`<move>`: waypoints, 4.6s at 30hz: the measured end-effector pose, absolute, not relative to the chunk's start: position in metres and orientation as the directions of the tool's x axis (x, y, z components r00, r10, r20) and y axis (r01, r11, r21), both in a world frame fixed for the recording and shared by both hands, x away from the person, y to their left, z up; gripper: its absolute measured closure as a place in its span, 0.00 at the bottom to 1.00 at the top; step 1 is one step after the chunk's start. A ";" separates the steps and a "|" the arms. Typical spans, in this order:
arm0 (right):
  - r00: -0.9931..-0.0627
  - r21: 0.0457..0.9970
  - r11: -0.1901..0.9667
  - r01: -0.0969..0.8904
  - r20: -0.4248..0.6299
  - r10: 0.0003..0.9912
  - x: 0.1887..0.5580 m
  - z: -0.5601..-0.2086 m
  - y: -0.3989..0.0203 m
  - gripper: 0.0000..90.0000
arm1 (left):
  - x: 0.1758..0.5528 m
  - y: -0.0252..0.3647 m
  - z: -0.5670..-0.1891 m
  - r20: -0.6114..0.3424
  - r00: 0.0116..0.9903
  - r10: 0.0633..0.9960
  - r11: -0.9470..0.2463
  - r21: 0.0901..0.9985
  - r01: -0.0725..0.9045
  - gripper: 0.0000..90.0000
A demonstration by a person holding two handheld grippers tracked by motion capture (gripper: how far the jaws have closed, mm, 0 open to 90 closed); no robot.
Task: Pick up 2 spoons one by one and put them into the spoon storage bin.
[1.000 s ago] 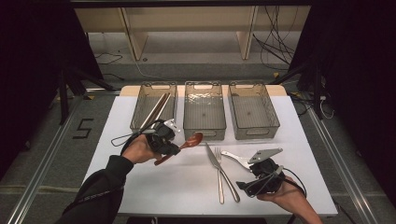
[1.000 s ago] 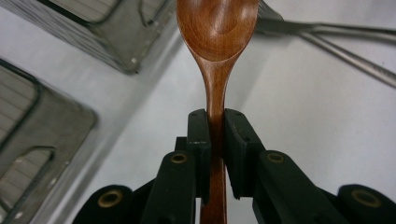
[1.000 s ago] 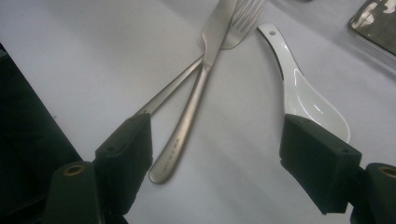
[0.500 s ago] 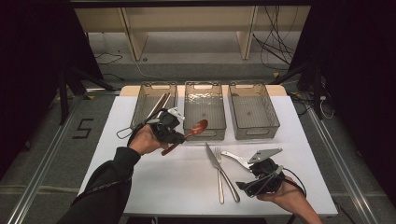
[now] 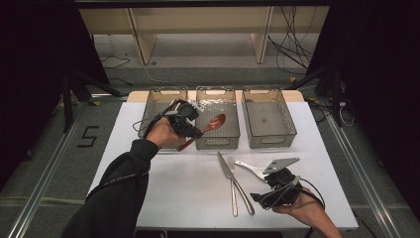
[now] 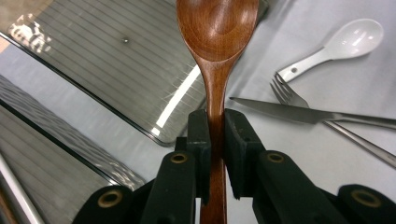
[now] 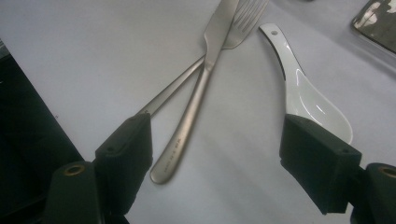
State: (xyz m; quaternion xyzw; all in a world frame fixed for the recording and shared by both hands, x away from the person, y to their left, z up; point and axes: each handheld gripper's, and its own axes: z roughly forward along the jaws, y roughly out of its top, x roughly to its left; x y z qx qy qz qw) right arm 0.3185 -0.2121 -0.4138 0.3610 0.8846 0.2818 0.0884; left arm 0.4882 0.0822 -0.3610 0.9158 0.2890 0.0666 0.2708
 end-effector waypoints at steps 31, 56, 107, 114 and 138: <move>-0.729 0.565 0.581 0.587 0.055 0.683 0.319 -0.414 -0.214 0.29 | 0.554 0.045 -0.360 -0.046 0.738 0.673 -0.585 0.577 0.570 0.90; -0.728 0.566 0.580 0.586 0.054 0.683 0.318 -0.413 -0.214 0.29 | 0.556 0.040 -0.376 -0.053 0.709 0.703 -0.563 0.568 0.601 0.56; -0.685 0.536 0.578 0.615 0.001 0.728 0.388 -0.412 -0.210 0.29 | 0.386 0.160 -0.392 -0.104 0.744 0.660 -0.501 0.677 0.539 0.21; -0.694 0.509 0.600 0.617 -0.006 0.720 0.404 -0.415 -0.207 0.30 | 0.373 0.165 -0.398 -0.084 0.745 0.662 -0.521 0.663 0.538 0.20; -0.748 0.371 0.695 0.616 -0.002 0.664 0.434 -0.444 -0.181 0.46 | 0.345 0.185 -0.410 -0.090 0.718 0.690 -0.479 0.687 0.546 0.18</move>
